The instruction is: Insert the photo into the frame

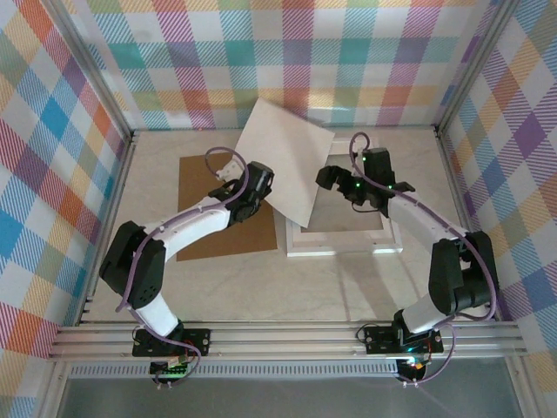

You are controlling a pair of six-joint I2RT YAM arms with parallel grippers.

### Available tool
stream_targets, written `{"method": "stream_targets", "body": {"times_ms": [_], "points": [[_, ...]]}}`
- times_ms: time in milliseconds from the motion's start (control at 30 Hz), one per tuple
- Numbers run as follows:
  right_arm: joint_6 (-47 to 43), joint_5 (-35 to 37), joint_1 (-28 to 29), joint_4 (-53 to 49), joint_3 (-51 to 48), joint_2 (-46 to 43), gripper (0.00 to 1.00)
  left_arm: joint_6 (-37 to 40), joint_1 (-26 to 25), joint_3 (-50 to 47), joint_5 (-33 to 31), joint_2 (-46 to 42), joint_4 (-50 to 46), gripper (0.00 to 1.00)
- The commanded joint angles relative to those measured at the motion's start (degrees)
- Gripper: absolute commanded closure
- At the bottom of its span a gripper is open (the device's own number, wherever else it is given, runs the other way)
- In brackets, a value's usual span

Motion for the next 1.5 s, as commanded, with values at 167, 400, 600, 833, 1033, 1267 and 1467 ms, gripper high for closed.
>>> {"method": "stream_targets", "body": {"times_ms": [167,400,600,833,1033,1267,1467], "points": [[7.81,-6.19,1.31,7.59,-5.54,2.76,0.01,-19.01,-0.42,-5.69,3.18,-4.39,1.27,1.00],[7.77,-8.24,2.13,11.42,-3.64,8.48,0.03,-21.78,1.13,-9.59,8.73,-8.26,2.60,1.00],[9.53,-11.79,2.12,15.23,0.07,14.43,0.11,-22.49,1.33,-13.69,12.64,-9.73,4.79,1.00],[11.83,-13.24,2.14,18.71,1.80,16.65,0.38,-20.63,1.33,-16.20,15.76,-10.02,5.43,1.00],[10.41,-13.85,2.14,16.83,3.90,17.21,0.75,-19.69,1.33,-19.97,16.67,-12.05,6.20,1.00],[3.49,-13.35,1.06,8.52,8.17,15.68,0.99,-11.95,2.12,-21.30,19.77,-13.25,9.01,0.00],[-6.05,-13.58,-1.68,-3.87,12.90,12.52,1.00,-1.15,3.62,-19.88,18.10,-16.01,0.34,0.00]]}}
